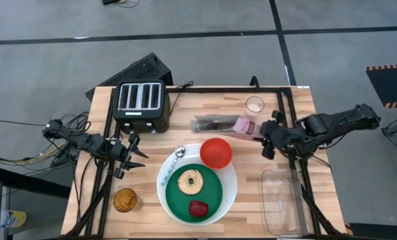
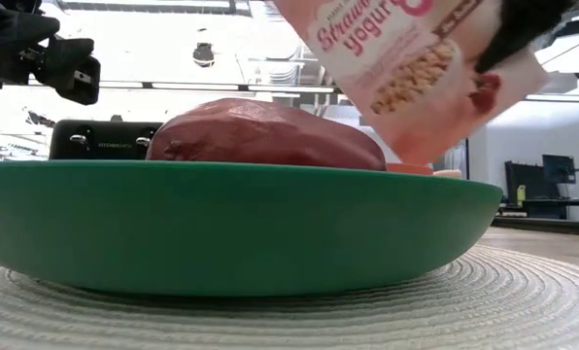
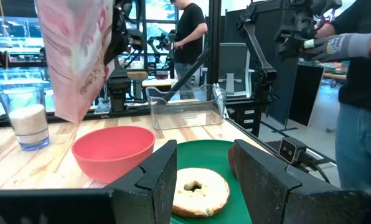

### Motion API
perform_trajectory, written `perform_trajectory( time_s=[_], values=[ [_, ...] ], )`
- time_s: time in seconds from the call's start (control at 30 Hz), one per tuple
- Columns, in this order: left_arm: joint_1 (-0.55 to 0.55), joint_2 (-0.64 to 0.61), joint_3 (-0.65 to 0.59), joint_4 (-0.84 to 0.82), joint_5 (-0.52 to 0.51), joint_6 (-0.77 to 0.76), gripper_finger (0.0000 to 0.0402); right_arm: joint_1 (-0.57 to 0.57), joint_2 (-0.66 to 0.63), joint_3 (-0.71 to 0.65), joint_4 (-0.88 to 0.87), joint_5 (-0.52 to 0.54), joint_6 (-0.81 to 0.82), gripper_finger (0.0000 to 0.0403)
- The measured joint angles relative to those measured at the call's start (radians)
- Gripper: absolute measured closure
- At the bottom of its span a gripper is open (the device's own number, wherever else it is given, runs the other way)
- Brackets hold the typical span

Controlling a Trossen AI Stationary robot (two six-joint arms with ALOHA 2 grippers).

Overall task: Arrange a breakfast setting
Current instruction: Pour the cereal from the cereal box into the orange bowl

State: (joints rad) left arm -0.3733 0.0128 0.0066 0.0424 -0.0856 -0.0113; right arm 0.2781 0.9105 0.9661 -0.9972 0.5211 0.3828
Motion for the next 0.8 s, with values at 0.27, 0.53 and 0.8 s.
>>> perform_trajectory(
  time_s=[0.27, 0.53, 0.8],
  values=[
    [0.000, 0.000, 0.000, 0.000, 0.000, 0.000, 0.0258, 0.079, -0.016, 0.000, -0.163, 0.001, -0.052, 0.0207],
    [0.000, 0.000, 0.000, -0.001, 0.000, 0.000, 0.0258, 0.125, -0.015, 0.000, -0.314, 0.028, -0.055, 0.0207],
    [0.000, 0.000, 0.000, 0.000, 0.000, 0.000, 0.0258, 0.162, -0.015, 0.053, -0.473, 0.079, -0.055, 0.0207]
  ],
)
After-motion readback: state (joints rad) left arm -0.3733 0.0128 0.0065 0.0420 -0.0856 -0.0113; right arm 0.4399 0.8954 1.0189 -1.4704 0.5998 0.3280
